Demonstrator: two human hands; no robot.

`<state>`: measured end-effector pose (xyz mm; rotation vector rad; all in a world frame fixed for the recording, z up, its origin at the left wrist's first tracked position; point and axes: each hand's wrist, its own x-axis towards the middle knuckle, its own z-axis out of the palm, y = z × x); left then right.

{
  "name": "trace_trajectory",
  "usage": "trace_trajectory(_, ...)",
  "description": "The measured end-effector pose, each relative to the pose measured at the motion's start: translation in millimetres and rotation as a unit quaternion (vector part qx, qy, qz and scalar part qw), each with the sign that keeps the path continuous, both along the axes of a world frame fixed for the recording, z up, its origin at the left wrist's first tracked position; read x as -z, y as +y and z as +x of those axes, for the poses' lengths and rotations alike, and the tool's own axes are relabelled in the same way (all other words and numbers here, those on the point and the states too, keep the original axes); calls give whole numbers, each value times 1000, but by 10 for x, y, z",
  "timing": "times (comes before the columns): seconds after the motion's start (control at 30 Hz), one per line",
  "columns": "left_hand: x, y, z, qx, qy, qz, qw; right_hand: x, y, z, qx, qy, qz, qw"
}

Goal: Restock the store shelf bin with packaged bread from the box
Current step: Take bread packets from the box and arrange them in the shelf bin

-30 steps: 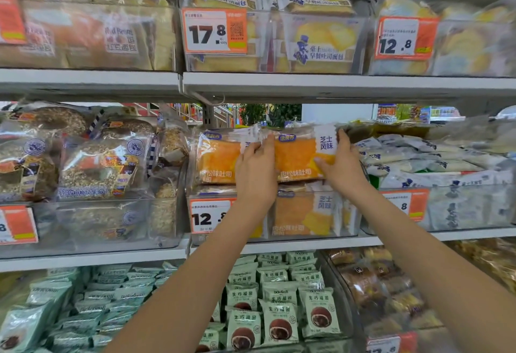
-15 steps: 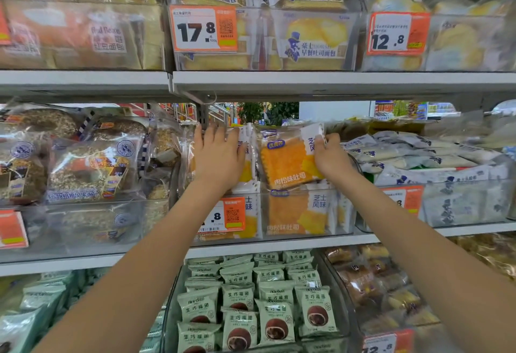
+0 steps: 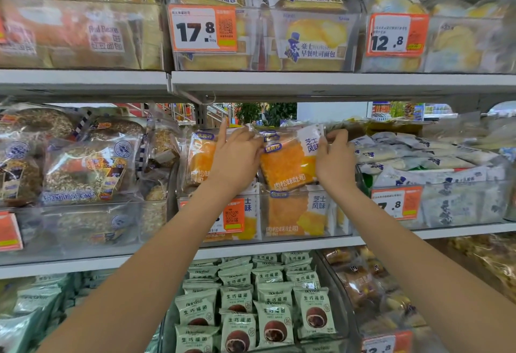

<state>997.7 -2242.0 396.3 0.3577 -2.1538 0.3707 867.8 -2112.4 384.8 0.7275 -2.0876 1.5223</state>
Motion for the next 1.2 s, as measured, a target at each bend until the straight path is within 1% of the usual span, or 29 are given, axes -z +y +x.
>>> trace_trajectory(0.13, -98, -37, -3, 1, 19, -7, 1000, 47, 57, -34, -9, 51, 22, 998)
trace_trajectory(0.23, -241, -37, -20, 7, 27, -45, 999, 9, 86, -59, -19, 51, 16, 998)
trace_trajectory(0.3, -376, -15, -81, 10, 49, -39, 998, -15, 96, -67, -12, 47, 1, 999)
trace_trajectory(0.33, -431, -6, -117, 3, 44, -24, 999, -17, 98, -70, -8, 44, 1, 999)
trace_trajectory(0.43, -446, -25, -233, -33, -19, 4, 999, 12, 110, -84, 4, 36, 34, 999)
trace_trajectory(0.47, -418, -42, -258, -37, -22, 9, 999, 23, 115, -89, 3, 35, 44, 998)
trace_trajectory(0.57, -316, -68, -271, -22, 18, 24, 999, 28, 146, -74, -10, 37, 53, 998)
trace_trajectory(0.63, -241, -72, -243, -6, 40, 14, 999, 39, 174, -49, -7, 42, 64, 997)
trace_trajectory(0.73, -121, -95, -162, 32, 46, -16, 998, 93, 218, -4, -12, 53, 73, 996)
trace_trajectory(0.8, -61, -110, -106, 51, 37, -13, 998, 127, 231, 28, -21, 53, 75, 996)
trace_trajectory(0.87, -20, -126, -50, 49, 38, -8, 998, 142, 245, 93, -8, 62, 83, 995)
trace_trajectory(0.93, 2, -156, 33, 34, 67, -19, 997, 133, 268, 187, 22, 101, 75, 992)
trace_trajectory(1.0, 4, -204, 152, 7, 123, -24, 992, 100, 277, 302, 28, 162, 53, 985)
trace_trajectory(1.07, -3, -253, 307, -27, 178, 17, 984, 37, 209, 422, -19, 204, 41, 978)
trace_trajectory(1.1, -7, -288, 386, -42, 203, 62, 976, 0, 139, 476, -55, 218, 47, 973)
trace_trajectory(1.17, -7, -393, 505, -49, 237, 169, 955, -57, -46, 561, -111, 247, 94, 958)
trace_trajectory(1.2, -3, -453, 546, -42, 237, 203, 949, -69, -138, 576, -118, 262, 132, 949)
